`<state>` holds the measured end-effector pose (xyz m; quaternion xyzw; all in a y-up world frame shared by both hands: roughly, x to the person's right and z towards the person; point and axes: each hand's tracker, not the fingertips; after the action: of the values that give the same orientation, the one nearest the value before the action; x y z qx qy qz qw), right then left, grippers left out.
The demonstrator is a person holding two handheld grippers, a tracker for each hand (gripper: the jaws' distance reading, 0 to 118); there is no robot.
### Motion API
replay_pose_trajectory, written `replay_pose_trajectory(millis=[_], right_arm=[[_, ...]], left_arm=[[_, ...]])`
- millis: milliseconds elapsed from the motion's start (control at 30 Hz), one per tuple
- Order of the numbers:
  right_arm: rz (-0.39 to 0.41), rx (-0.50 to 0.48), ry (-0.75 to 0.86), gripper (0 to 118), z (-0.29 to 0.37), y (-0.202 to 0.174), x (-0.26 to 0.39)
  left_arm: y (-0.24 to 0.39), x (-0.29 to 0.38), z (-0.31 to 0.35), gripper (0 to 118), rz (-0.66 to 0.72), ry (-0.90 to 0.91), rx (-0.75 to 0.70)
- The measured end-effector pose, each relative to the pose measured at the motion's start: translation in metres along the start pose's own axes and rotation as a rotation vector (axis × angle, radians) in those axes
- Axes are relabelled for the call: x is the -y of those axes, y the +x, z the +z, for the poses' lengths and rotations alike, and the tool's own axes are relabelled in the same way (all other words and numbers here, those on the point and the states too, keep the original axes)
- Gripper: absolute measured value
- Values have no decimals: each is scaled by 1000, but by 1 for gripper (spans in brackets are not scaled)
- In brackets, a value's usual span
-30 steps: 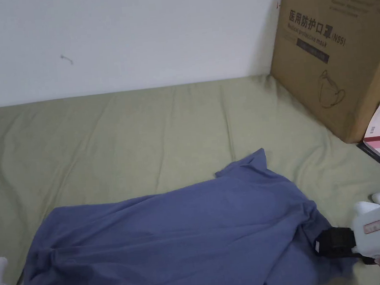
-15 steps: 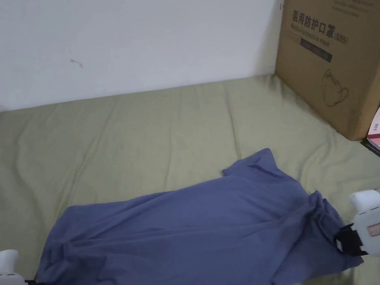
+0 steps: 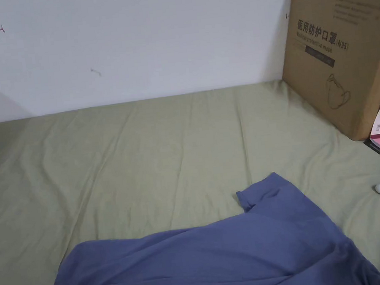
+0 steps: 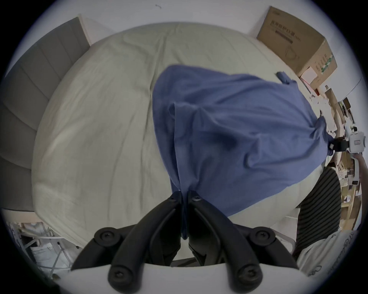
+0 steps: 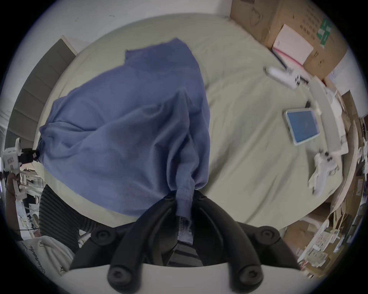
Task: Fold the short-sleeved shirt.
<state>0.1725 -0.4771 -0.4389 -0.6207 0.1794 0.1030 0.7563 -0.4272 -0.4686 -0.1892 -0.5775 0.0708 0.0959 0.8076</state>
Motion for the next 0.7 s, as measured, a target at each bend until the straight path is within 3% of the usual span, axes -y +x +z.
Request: replay_pose_trajectory(millis=[67, 100, 167, 200, 233, 333, 433, 533, 567, 600, 667, 700], right_arm=[[-7, 13, 15, 13, -8, -1, 2], [-26, 23, 34, 20, -7, -1, 3], [-45, 68, 73, 82, 0, -1, 4], [-39, 62, 88, 105, 5, 0, 5], [-40, 65, 112, 114, 12, 1, 6], [-61, 77, 259, 114, 41, -2, 6], [-32, 62, 385, 114, 78, -22, 9], [-9, -77, 607, 109, 113, -53, 16], [-8, -114, 691, 104, 122, -63, 19], [-22, -145, 774, 94, 129, -74, 22], [-13, -212, 877, 39, 140, -94, 22], [-12, -231, 927, 21, 143, -104, 21]], left_arm=[[-5, 6, -10, 11, 46, 23, 18], [-7, 7, -11, 28, 60, 31, 9], [-10, 9, -8, 95, 74, 44, -36], [-19, 9, -10, 115, 76, 52, -41], [-20, 10, -5, 117, 83, 74, -31], [-15, 6, 24, 113, 115, 150, -5], [-1, -4, 52, 113, 112, 285, 10], [22, -12, 80, 111, 130, 461, 70], [30, -15, 89, 103, 138, 542, 81], [40, -13, 95, 86, 134, 616, 108], [55, -19, 105, 12, 113, 725, 118], [63, -23, 106, 0, 94, 746, 89]])
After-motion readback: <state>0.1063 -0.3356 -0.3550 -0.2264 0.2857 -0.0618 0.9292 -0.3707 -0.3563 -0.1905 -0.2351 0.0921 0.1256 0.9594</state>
